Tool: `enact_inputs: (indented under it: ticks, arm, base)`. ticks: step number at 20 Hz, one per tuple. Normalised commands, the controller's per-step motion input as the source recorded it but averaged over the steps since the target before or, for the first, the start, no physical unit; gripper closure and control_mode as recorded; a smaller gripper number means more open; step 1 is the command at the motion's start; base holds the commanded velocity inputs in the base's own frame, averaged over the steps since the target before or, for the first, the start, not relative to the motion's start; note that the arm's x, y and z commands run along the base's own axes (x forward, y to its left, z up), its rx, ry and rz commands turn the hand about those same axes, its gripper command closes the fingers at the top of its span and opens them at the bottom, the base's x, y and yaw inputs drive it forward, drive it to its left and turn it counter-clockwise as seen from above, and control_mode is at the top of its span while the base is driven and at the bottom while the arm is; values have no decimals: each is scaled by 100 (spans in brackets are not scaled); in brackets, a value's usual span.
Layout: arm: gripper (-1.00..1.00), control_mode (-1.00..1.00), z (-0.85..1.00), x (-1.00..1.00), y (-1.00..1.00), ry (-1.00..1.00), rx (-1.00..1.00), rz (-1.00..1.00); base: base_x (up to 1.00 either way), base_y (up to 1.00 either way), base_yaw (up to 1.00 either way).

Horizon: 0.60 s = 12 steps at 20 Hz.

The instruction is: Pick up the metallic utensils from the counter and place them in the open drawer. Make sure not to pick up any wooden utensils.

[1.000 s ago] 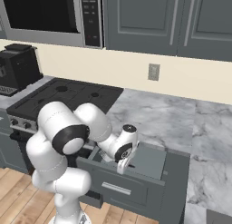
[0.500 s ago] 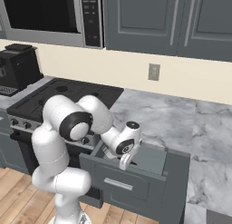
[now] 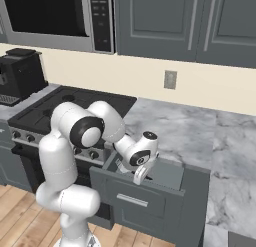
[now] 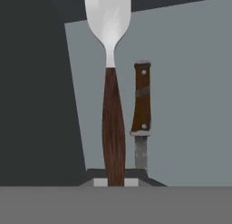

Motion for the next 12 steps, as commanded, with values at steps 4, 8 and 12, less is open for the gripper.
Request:
enact_inputs:
  ticks: [4, 8, 12]
  arm:
    - [100, -100, -45, -33, -3, 0, 0, 0]
    - [-100, -100, -49, -32, -1, 0, 0, 0]
    - [-100, -100, -40, -19, 0, 0, 0, 0]
  base:
    - [0, 0, 0]
    - [0, 0, 0]
    - [0, 0, 0]
